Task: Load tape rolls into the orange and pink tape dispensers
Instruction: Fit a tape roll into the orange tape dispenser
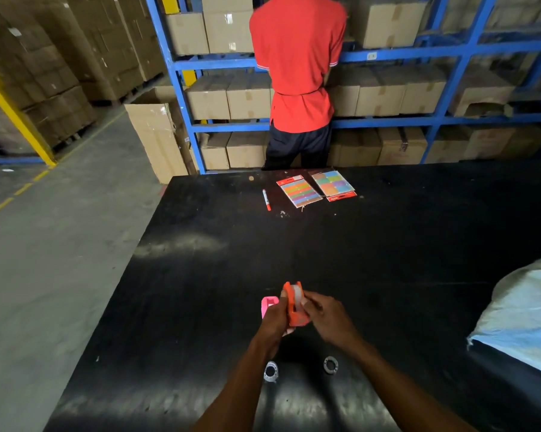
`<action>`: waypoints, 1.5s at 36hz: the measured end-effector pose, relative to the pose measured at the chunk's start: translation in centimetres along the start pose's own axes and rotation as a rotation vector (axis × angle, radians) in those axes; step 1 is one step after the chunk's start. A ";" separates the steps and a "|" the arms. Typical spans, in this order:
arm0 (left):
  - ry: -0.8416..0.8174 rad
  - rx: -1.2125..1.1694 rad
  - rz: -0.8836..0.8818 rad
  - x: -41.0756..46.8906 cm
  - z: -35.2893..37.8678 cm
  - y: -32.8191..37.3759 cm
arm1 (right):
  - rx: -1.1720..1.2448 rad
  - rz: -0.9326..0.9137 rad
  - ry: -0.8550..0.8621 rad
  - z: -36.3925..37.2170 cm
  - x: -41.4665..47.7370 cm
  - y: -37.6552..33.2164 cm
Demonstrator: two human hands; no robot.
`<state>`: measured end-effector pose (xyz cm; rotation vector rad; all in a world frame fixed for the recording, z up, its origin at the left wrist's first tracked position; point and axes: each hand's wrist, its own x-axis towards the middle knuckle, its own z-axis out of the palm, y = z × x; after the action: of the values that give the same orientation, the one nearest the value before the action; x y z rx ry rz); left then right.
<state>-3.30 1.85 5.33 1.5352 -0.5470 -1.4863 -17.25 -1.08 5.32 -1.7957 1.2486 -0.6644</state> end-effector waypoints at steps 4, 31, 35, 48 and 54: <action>-0.014 0.010 0.025 0.5 0.0 -0.8 | 0.002 -0.002 0.003 0.5 0.0 1.9; 0.024 0.584 0.145 7.5 1.5 -7.0 | -0.239 0.308 -0.043 3.5 5.0 10.5; 0.037 0.566 0.143 8.1 2.1 -7.5 | -0.266 0.349 -0.036 4.1 5.1 11.2; 0.004 0.527 0.167 8.5 2.2 -8.1 | -0.271 0.405 -0.059 4.2 5.5 10.6; 0.000 0.584 0.231 7.5 2.1 -7.5 | -0.312 0.409 -0.108 3.9 4.6 10.0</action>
<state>-5.92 -1.20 -4.71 1.8279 -1.1933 -1.2018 -17.42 -5.73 -5.38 -1.7128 1.6499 -0.1459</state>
